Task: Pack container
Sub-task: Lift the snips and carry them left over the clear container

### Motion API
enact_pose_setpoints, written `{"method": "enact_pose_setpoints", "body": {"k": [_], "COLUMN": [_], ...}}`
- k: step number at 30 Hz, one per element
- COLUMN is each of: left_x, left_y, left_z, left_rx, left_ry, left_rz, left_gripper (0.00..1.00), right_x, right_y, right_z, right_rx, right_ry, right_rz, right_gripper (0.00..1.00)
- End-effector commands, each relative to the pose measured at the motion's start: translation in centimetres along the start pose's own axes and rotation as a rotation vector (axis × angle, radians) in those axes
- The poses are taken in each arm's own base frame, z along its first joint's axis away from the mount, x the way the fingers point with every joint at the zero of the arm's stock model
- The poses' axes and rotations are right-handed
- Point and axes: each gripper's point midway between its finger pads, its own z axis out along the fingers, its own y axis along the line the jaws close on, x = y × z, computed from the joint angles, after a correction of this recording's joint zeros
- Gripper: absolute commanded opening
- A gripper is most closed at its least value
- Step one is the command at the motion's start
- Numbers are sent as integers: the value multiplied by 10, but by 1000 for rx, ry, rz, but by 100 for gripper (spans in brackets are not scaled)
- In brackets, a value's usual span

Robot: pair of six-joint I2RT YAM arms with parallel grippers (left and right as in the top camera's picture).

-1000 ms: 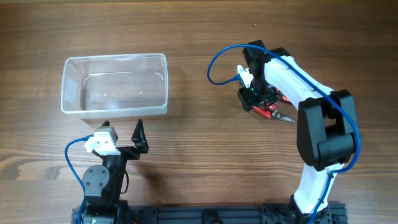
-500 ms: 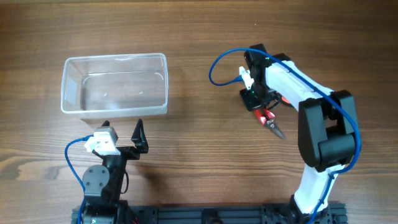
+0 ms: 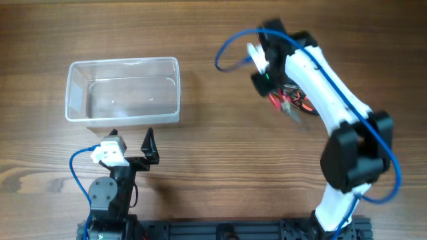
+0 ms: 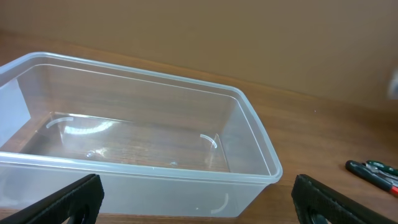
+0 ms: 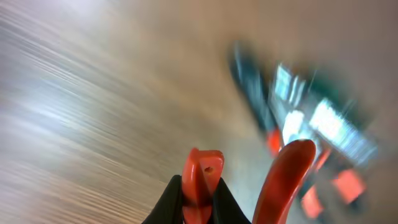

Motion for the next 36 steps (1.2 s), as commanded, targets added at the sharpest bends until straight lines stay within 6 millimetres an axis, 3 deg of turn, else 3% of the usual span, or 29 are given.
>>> {"method": "enact_pose_setpoints", "body": {"k": [1, 5, 9, 12, 19, 27, 31, 36], "left_x": [1, 2, 1, 2, 1, 1, 1, 1], "left_y": [2, 2, 2, 2, 2, 2, 2, 2], "left_z": [0, 0, 0, 0, 0, 0, 0, 0], "left_rx": [-9, -9, -9, -9, -9, -9, -9, -9], "left_ry": [2, 2, 2, 2, 2, 1, 2, 2], "left_rz": [-10, -10, -10, -10, -10, -10, -10, -10], "left_gripper": [100, 100, 100, 100, 100, 100, 100, 100], "right_x": [-72, -114, -134, -142, -146, -148, -162, -160], "right_y": [65, 124, 178, 215, 282, 315, 311, 311], "right_z": [-103, -144, -153, -148, -108, -77, -37, -1], "right_rx": [-115, -175, -161, -150, -298, -342, -304, -336], "right_ry": [-397, -650, -784, -842, -885, -881, -807, -728], "right_rz": [-303, -547, -774, -921, -1069, -1094, -922, -817], "right_gripper": [4, 4, 4, 4, 4, 4, 4, 4]}}
